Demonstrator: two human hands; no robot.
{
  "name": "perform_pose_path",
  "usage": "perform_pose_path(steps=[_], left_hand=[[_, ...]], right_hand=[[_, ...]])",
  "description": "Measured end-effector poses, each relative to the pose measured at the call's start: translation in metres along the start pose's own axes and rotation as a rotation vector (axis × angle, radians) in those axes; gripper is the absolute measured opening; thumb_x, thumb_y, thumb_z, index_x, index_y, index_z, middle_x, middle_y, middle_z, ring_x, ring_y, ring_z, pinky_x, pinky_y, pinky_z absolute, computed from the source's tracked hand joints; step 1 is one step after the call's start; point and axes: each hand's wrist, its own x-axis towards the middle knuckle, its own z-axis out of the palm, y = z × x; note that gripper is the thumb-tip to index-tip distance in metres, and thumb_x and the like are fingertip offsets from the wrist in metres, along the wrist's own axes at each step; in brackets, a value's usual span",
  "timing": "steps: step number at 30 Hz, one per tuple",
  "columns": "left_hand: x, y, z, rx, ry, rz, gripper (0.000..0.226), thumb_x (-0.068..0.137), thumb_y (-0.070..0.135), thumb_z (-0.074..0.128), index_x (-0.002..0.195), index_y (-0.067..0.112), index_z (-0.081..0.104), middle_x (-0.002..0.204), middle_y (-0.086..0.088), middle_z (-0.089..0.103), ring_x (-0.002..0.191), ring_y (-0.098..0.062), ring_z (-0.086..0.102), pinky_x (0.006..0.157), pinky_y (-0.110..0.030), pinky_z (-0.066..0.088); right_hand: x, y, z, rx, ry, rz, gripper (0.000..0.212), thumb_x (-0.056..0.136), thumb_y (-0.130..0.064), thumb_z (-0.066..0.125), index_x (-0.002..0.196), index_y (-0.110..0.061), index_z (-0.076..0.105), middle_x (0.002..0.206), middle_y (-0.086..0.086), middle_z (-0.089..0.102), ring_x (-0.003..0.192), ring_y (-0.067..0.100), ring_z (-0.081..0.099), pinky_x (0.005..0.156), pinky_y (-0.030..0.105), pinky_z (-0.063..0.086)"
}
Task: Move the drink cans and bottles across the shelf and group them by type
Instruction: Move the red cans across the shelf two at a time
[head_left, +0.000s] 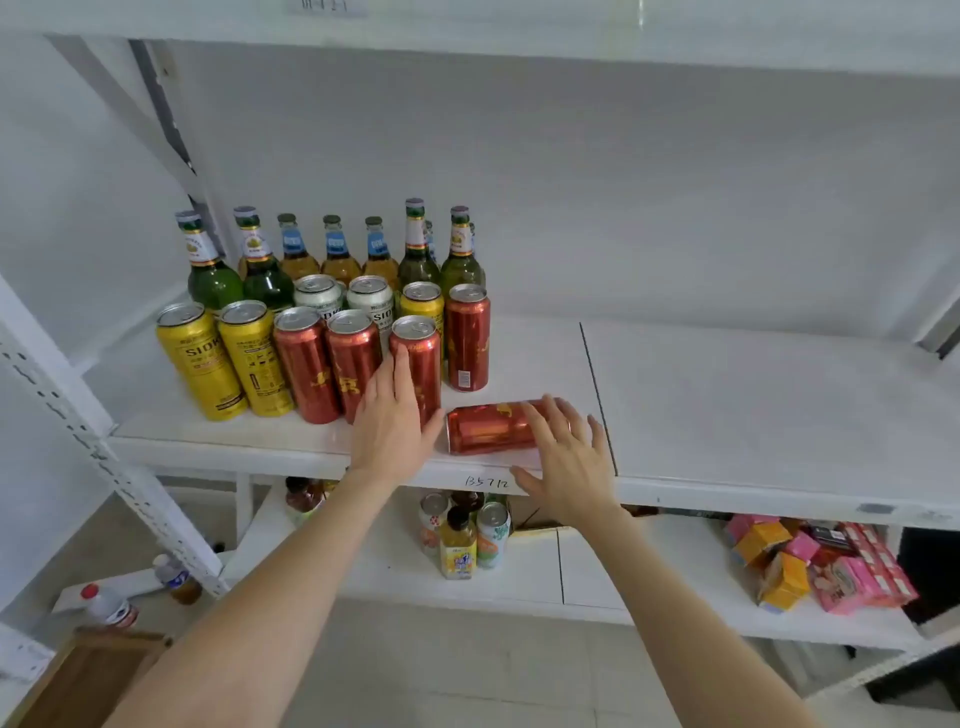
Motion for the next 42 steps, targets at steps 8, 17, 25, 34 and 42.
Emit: perform_pose_path(steps=[8, 17, 25, 34, 42], left_hand=[[0.036, 0.0, 0.023, -0.406, 0.099, -0.255, 0.104, 0.086, 0.039, 0.071, 0.155, 0.01, 0.0, 0.151, -0.018, 0.033, 0.135, -0.034, 0.04, 0.105, -0.044, 0.041], [0.057, -0.008, 0.045, -0.541, 0.125, -0.338, 0.091, 0.077, 0.034, 0.081, 0.145, 0.012, 0.025, 0.135, -0.009, 0.056, 0.118, -0.032, 0.059, 0.099, -0.048, 0.049], [0.056, -0.005, 0.038, -0.589, 0.13, -0.325, 0.091, 0.074, 0.035, 0.084, 0.143, 0.014, 0.029, 0.136, -0.007, 0.056, 0.119, -0.03, 0.059, 0.099, -0.045, 0.049], [0.034, 0.0, 0.018, -0.723, 0.022, -0.338, 0.085, 0.074, 0.042, 0.081, 0.141, 0.022, 0.034, 0.13, 0.001, 0.06, 0.116, -0.022, 0.059, 0.094, -0.032, 0.043], [0.0, 0.0, -0.017, -0.932, -0.08, -0.3, 0.067, 0.075, 0.036, 0.083, 0.129, 0.032, 0.043, 0.114, 0.017, 0.063, 0.103, -0.003, 0.062, 0.092, -0.032, 0.047]], right_hand=[[0.066, 0.014, 0.028, 0.052, -0.069, -0.211, 0.086, 0.08, -0.065, 0.058, 0.151, -0.031, 0.024, 0.155, -0.002, 0.035, 0.144, 0.024, 0.026, 0.117, 0.048, 0.01], [0.102, 0.021, 0.031, 0.049, -0.128, -0.247, 0.08, 0.063, -0.08, 0.062, 0.127, -0.033, 0.049, 0.115, -0.01, 0.061, 0.108, 0.018, 0.054, 0.09, 0.041, 0.037], [0.09, 0.033, 0.015, 0.289, -0.162, -0.08, 0.083, 0.056, -0.084, 0.054, 0.123, -0.035, 0.05, 0.106, -0.013, 0.06, 0.101, 0.014, 0.053, 0.087, 0.039, 0.037], [0.053, 0.024, -0.01, 1.208, -0.047, 0.438, 0.045, 0.073, -0.047, 0.081, 0.105, -0.022, 0.062, 0.095, 0.005, 0.071, 0.081, 0.016, 0.07, 0.065, 0.027, 0.057], [-0.004, -0.003, -0.03, 1.692, -0.027, 0.803, 0.051, 0.072, -0.053, 0.078, 0.11, -0.024, 0.062, 0.101, 0.002, 0.073, 0.09, 0.021, 0.072, 0.065, 0.039, 0.059]])
